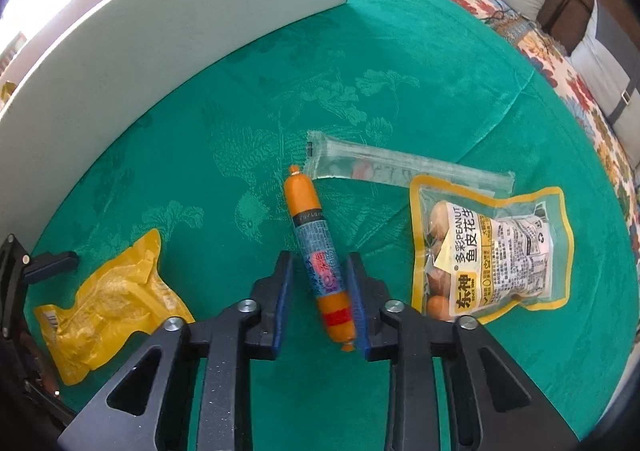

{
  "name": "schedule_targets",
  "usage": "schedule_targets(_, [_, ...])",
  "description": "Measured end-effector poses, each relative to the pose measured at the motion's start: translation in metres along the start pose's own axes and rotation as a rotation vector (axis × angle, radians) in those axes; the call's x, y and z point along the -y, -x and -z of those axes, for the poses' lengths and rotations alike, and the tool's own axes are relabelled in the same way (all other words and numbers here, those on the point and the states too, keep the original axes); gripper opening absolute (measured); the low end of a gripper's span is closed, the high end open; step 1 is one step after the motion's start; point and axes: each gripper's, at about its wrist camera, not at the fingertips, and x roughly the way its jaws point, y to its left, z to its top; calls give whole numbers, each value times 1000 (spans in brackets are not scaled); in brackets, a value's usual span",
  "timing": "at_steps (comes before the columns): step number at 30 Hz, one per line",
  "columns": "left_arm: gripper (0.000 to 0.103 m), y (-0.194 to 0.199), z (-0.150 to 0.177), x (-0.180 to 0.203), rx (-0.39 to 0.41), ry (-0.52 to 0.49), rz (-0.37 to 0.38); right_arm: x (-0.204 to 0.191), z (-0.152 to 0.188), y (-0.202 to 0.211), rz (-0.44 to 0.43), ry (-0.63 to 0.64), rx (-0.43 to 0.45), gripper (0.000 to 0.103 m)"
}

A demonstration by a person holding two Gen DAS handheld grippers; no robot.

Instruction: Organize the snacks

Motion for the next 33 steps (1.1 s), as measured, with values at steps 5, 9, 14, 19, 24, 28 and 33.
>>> schedule_targets(5, [103,0,0,0,0,0,0,4,57,22,-41,-168,7,17])
schedule_targets(9, [103,0,0,0,1,0,0,12,131,49,1,-365,56,17])
schedule_targets(14, [103,0,0,0,1,0,0,17,211,79,220,-532,127,17])
schedule_targets(19, [103,0,0,0,1,-1,1,11,227,83,281,-532,214,25])
schedule_targets(24, [103,-1,1,0,2,0,0,22,220,68,289,-522,266,69])
schedule_targets(28, [103,-1,1,0,2,0,0,30,229,65,275,-564,306,83])
schedule_targets(33, [103,-1,1,0,2,-1,1,30,228,64,272,-566,311,85])
